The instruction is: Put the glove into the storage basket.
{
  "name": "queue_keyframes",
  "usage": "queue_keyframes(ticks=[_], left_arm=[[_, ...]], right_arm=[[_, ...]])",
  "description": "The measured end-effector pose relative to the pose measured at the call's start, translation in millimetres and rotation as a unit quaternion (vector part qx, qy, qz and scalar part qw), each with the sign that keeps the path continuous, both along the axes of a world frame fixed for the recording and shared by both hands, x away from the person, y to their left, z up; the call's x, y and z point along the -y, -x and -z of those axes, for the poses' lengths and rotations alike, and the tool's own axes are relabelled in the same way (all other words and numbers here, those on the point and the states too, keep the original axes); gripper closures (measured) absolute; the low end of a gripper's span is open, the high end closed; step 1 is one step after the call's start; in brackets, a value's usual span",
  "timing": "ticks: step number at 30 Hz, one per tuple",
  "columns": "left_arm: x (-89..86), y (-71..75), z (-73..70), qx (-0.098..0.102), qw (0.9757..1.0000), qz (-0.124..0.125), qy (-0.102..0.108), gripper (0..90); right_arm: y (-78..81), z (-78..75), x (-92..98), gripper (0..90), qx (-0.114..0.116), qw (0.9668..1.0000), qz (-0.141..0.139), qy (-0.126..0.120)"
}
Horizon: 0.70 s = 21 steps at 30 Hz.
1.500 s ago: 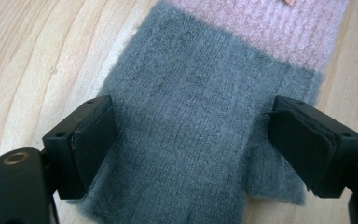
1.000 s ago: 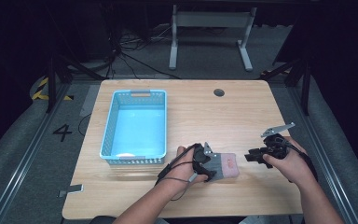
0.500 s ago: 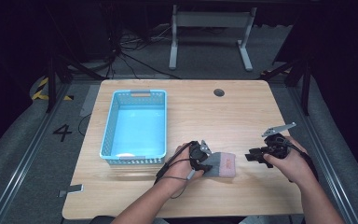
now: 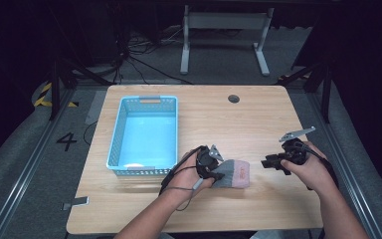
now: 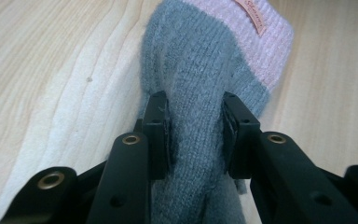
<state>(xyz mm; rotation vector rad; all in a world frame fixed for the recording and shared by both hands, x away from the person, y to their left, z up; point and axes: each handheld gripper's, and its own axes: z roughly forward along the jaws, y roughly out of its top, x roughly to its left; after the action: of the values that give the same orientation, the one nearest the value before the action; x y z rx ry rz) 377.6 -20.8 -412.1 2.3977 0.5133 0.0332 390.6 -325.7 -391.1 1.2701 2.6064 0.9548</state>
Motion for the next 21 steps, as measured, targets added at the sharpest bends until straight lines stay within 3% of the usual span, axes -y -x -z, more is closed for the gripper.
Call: queue_keyframes(ticks=[2, 6, 15, 21], left_arm=[[-3.4, 0.8, -8.8, -0.004, 1.0000, -0.004, -0.006, 67.4], [-9.2, 1.7, -17.3, -0.007, 1.0000, -0.006, 0.003, 67.4], [-26.5, -2.7, -39.5, 0.004, 0.9997, -0.021, 0.011, 67.3], [-30.3, -4.7, -48.3, 0.001, 0.9998, -0.013, 0.013, 67.0]], right_arm=[[-2.7, 0.0, -1.5, 64.2, -0.001, 1.0000, -0.001, 0.000], [-7.3, 0.9, -4.5, 64.2, -0.002, 1.0000, -0.006, 0.001], [-13.1, 3.6, -6.9, 63.9, -0.005, 0.9999, -0.009, -0.001], [-13.6, 6.4, -6.2, 63.5, -0.012, 0.9999, -0.004, 0.000]])
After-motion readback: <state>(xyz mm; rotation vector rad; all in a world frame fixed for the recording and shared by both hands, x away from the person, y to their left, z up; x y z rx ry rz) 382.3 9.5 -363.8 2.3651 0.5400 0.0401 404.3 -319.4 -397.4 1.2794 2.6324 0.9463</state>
